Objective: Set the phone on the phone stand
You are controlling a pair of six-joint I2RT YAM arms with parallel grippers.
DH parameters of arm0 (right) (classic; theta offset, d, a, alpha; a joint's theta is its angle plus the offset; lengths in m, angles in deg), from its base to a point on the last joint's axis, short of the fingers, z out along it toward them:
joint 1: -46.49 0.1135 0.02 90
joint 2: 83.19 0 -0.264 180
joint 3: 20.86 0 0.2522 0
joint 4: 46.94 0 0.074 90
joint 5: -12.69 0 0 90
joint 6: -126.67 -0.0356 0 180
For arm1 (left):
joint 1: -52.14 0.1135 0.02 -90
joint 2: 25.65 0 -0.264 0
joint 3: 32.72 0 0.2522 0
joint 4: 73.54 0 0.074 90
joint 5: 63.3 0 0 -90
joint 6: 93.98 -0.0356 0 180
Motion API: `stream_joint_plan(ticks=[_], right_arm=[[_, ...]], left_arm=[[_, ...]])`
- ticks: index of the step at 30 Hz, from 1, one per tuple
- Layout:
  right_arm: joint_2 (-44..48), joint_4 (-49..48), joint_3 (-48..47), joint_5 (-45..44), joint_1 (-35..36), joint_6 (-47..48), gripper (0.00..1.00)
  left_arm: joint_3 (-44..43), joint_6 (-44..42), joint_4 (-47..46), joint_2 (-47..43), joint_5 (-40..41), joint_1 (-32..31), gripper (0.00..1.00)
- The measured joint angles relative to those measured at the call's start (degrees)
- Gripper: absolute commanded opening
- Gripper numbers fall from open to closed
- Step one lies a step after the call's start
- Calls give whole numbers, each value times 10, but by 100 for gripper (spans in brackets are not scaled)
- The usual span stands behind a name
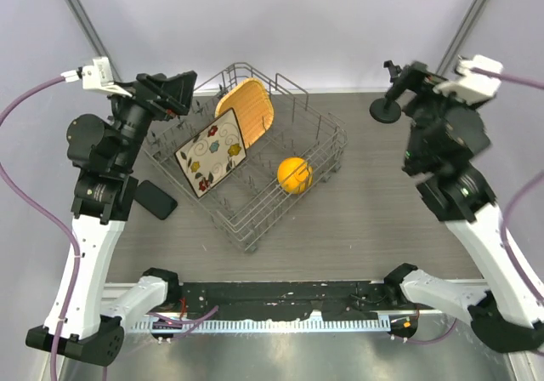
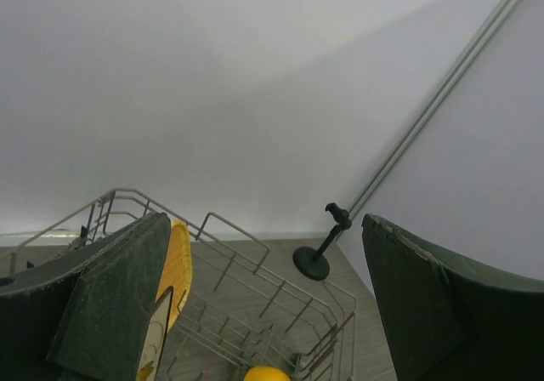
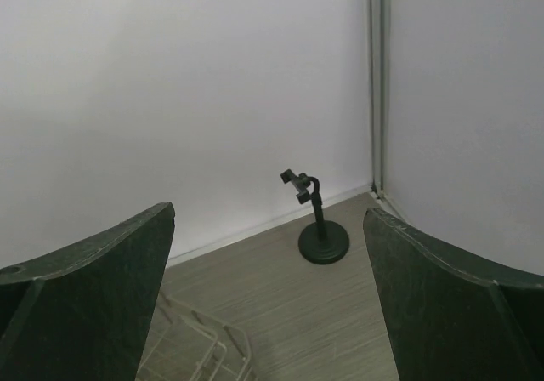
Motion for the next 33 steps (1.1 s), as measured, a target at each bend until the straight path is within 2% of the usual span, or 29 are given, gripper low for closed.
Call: stream_joint_plan(ticks=[4,7,11,15,18,21,33], right_arm=[[-113,-13,-62,-40,-9,22,98],[-186,-10,-87,4,-39,21,98],[-304,30,-160,139,-155,-22,99],[-424,70,-274,176,-227,-40,99],[-505,109,-364,195,-254,-40,99],[-549,134,-393,214,-277,-43,98],[-629,191,-429,311,-351,-73,96]], left_arm=[[18,-9,0,-3,1,-15,100],[25,-10,4,4,4,-27,100],[14,-10,17,44,-5,-40,100],[-2,-9,37,92,-17,-43,100],[-6,-8,48,109,-24,-43,100],[-29,-7,60,124,-36,-43,100],[-153,-8,74,177,-79,-42,100]])
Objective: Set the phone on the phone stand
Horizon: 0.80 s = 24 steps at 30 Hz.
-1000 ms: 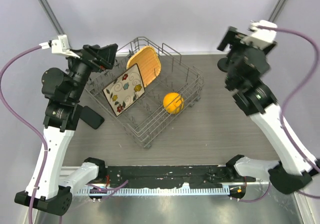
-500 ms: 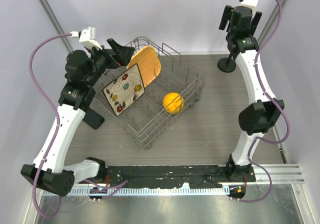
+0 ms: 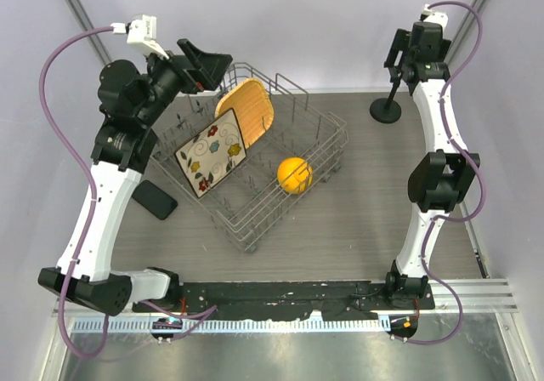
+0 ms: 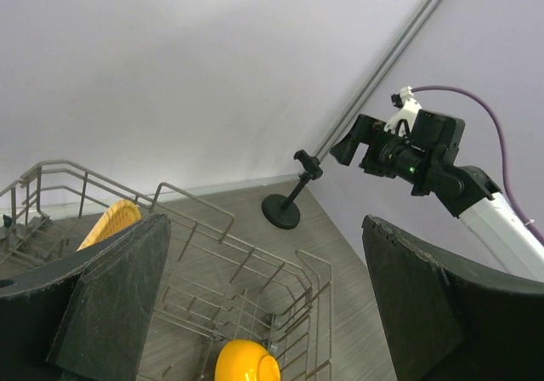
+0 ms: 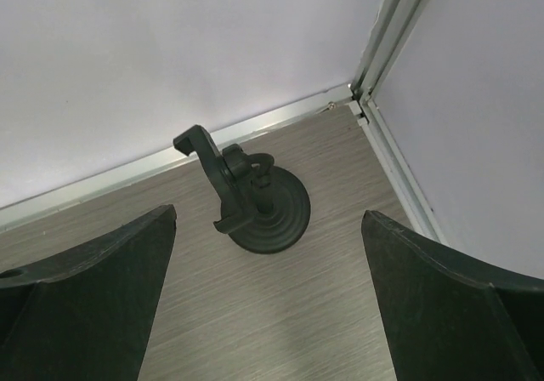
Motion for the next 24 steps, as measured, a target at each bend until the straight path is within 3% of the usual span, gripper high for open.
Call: stream_joint_plan(ticks=[12,24], right_arm=[[-15,5,0,55,-9,4,96],[-86,-1,-37,105,-30,28,90]], left_arm=[[-88,31,2,80,-46,53,100],[-207,65,5,174,-98,53,99]])
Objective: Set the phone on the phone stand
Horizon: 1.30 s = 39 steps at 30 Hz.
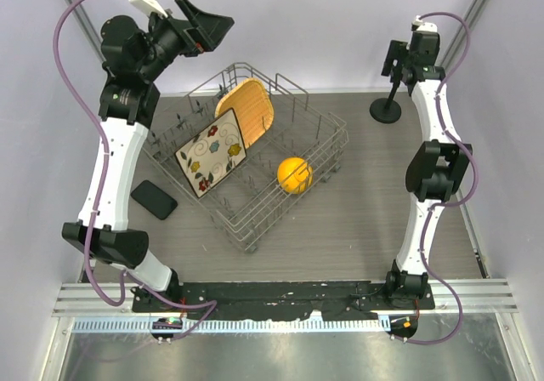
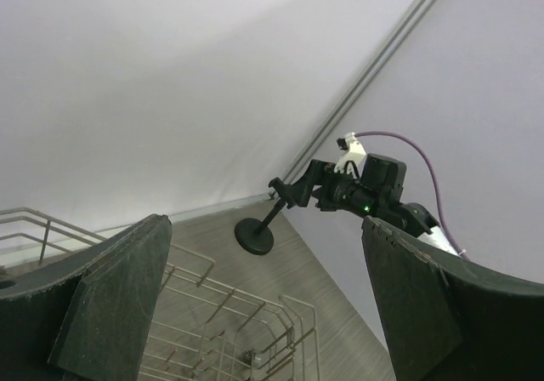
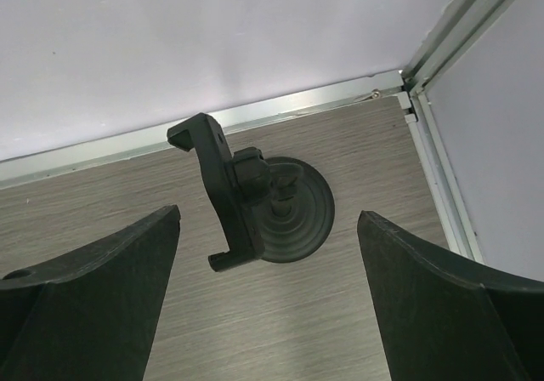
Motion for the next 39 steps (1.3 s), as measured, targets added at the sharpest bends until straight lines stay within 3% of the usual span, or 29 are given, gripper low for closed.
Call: stream_joint_plan(ticks=[12,17,19,28,30,35,38,39], right_arm=[[-14,-2,7,39,-1,30,82],[-15,4,9,30,-1,49,71],[-16,6,5,28,-1,53,64],[-26,7,-26,29,-1,55,53],[-29,7,-29,30,-1,55,48],[-39,7,-33,35,1,50,48],[-46,7,-33,35,4,47,43],[-47,7,-33,33,5,46,33]], left_arm=[[-40,26,17,9,-1,0,100],[-34,66,23,5,-17,0,99],[-11,90,15,-7,-32,0,98],[128,160,-8,-76,-93,0,94],[158,157,3,-91,-99,0,94],[237,110,77,-148,-94,0,93],[263,60,144,-186,-68,0,93],[267,43,163,-198,-58,0,93]])
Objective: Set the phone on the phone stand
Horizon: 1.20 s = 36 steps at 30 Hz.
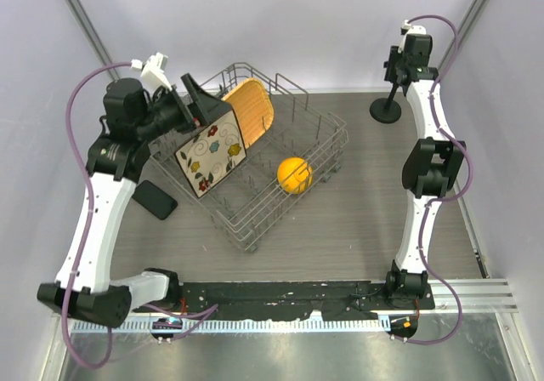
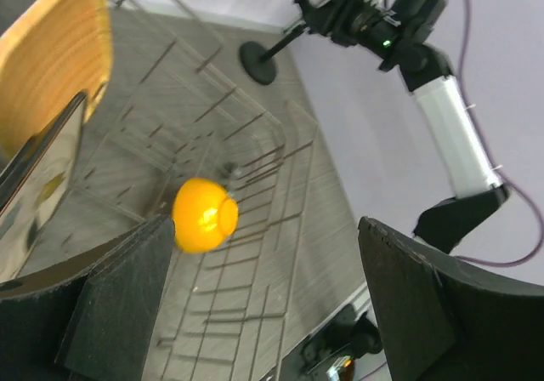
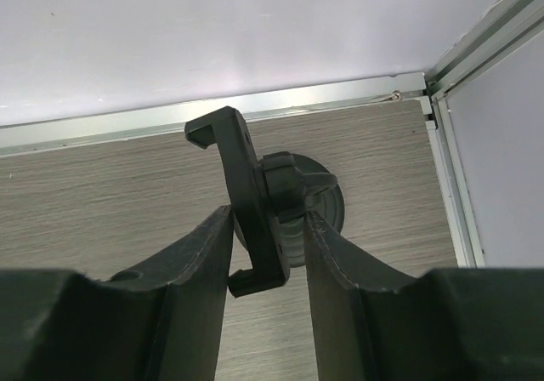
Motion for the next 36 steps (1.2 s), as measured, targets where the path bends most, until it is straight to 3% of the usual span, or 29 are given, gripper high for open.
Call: stream_joint_plan(ticks=[6,14,19,24,28,32,36], right_arm=[[-1,8,-3,-20,10,-3,1],[12,38,5,-97,37,-4,0],[87,59,103,-121,46,-16,0],[187,80,224,-123,46,-43,0],[251,77,298,-118,46,-57,0],[269,73,322,-110,45,-65,0],[269,73,323,-103,45,-69,0]], left_arm=[[25,-85,109,-94,100,-1,91],[-16,-147,217,-172,243,-1,99],[-39,-159,236,-194,284,-1,99],[-35,-147,236,-187,272,-1,96],[26,-80,168,-181,214,-1,93],[205,35,-51,-205,133,-6,91],[341,90,-219,-196,139,-35,90]])
